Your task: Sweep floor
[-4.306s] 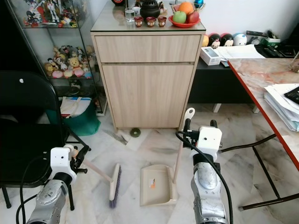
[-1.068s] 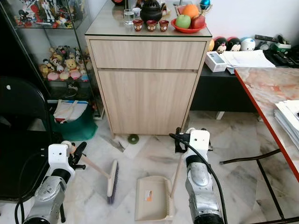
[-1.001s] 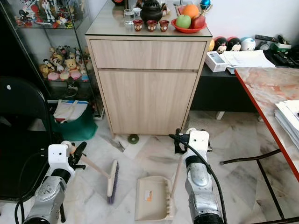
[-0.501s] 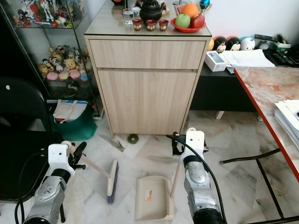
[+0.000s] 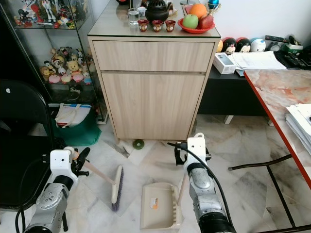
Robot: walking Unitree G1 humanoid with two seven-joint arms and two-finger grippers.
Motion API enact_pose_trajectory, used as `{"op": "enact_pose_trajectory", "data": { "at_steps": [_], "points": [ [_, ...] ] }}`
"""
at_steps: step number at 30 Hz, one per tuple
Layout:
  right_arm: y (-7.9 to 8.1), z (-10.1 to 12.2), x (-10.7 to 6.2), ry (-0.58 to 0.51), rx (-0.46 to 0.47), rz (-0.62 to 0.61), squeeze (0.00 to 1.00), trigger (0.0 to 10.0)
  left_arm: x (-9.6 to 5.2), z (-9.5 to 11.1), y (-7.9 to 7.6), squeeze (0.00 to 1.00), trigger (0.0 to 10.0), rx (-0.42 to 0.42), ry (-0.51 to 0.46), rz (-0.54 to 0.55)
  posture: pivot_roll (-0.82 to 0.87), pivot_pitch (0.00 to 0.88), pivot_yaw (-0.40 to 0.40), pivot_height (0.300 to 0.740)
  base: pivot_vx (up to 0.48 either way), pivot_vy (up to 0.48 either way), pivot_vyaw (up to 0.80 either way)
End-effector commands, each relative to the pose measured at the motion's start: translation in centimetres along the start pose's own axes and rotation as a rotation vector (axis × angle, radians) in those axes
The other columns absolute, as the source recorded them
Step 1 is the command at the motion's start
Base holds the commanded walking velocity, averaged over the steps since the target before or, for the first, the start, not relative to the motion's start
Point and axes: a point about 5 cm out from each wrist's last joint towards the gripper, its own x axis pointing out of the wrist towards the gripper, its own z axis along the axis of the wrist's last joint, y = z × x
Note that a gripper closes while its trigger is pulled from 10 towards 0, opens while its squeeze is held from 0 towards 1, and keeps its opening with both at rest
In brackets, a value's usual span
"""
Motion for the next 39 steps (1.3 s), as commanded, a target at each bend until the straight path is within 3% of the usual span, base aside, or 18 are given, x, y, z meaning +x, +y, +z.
{"op": "enact_pose_trajectory", "data": {
  "at_steps": [1,22,23,24,25,26,39],
  "points": [
    [0.06,0.07,0.23,0.016,-0.015,0.004,0.00,10.0,-0.18,-0.14,0.02,0.00,10.0,0.010,0.002,-0.001,-0.03,0.059,-0.025,0.740,0.000,0.000,0.00],
    [-0.18,-0.67,0.33,0.055,-0.025,-0.012,0.00,10.0,-0.06,-0.11,-0.13,0.00,10.0,0.023,0.004,-0.010,-0.03,0.077,-0.017,0.740,0.000,0.000,0.00],
    [-0.19,-0.67,0.33,0.054,-0.023,-0.014,0.00,8.1,-0.03,-0.06,-0.10,0.00,10.0,0.024,0.002,-0.011,-0.03,0.078,-0.016,0.740,0.000,0.000,0.00],
    [-0.20,-0.66,0.33,0.053,-0.023,-0.015,0.00,8.1,-0.02,-0.05,-0.10,0.00,10.0,0.024,0.002,-0.011,-0.03,0.078,-0.016,0.740,0.000,0.000,0.00],
    [-0.23,-0.64,0.32,0.051,-0.023,-0.016,0.00,4.5,-0.02,-0.05,-0.10,0.00,10.0,0.025,0.002,-0.011,-0.03,0.078,-0.016,0.740,0.000,0.000,0.00],
    [-0.24,-0.61,0.33,0.049,-0.023,-0.017,0.00,0.0,0.00,-0.03,-0.08,0.00,10.0,0.026,0.002,-0.011,-0.03,0.080,-0.015,0.740,0.000,0.000,0.00],
    [-0.21,-0.77,0.29,0.051,-0.023,-0.013,0.00,0.0,0.00,0.01,-0.11,0.00,10.0,0.029,0.002,-0.015,-0.03,0.084,-0.013,0.740,0.000,0.000,0.00]
  ]
}}
